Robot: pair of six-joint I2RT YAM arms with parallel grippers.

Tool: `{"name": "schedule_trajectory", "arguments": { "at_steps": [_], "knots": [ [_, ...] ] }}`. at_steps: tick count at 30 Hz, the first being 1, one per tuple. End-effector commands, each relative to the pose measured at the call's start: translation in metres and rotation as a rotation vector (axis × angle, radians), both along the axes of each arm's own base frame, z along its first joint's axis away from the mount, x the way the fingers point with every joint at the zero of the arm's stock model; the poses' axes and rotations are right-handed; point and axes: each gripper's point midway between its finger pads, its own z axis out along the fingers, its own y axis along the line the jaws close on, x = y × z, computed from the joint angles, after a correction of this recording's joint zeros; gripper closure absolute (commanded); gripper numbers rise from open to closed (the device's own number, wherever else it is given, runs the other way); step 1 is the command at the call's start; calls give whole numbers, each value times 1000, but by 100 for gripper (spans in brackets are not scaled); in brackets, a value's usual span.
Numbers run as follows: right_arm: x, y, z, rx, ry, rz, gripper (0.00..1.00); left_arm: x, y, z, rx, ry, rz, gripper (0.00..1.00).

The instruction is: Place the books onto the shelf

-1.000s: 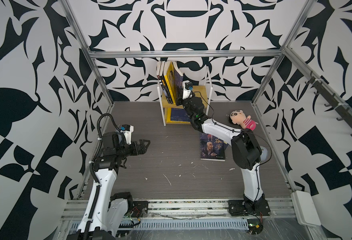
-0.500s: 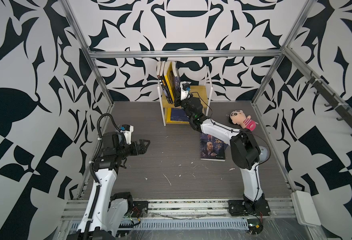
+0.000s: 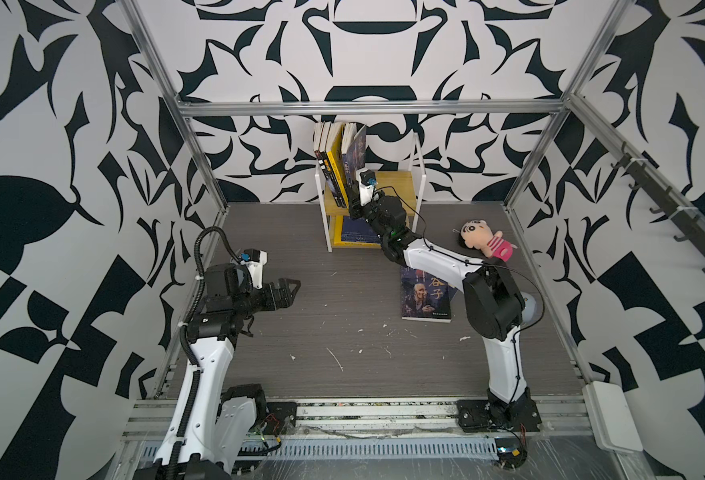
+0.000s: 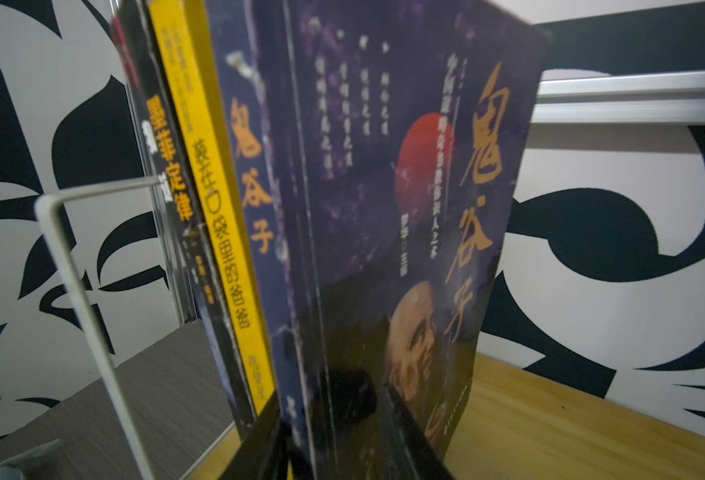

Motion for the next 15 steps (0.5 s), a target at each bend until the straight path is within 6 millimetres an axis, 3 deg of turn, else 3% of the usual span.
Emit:
{"name": "schedule_trajectory", "arguments": {
  "at_steps": [1,12,15],
  "knots": [
    [-21,-10,53,28,-92,32,60,-1,1,4,0,-3,3,0],
    [-45,-27,52,-4,-83,55,57,-1,0,5,-22,2,7,0],
    [-43,-41,50,-9,-60,16,62,0,2,4,-18,5,13,1]
  ]
}}
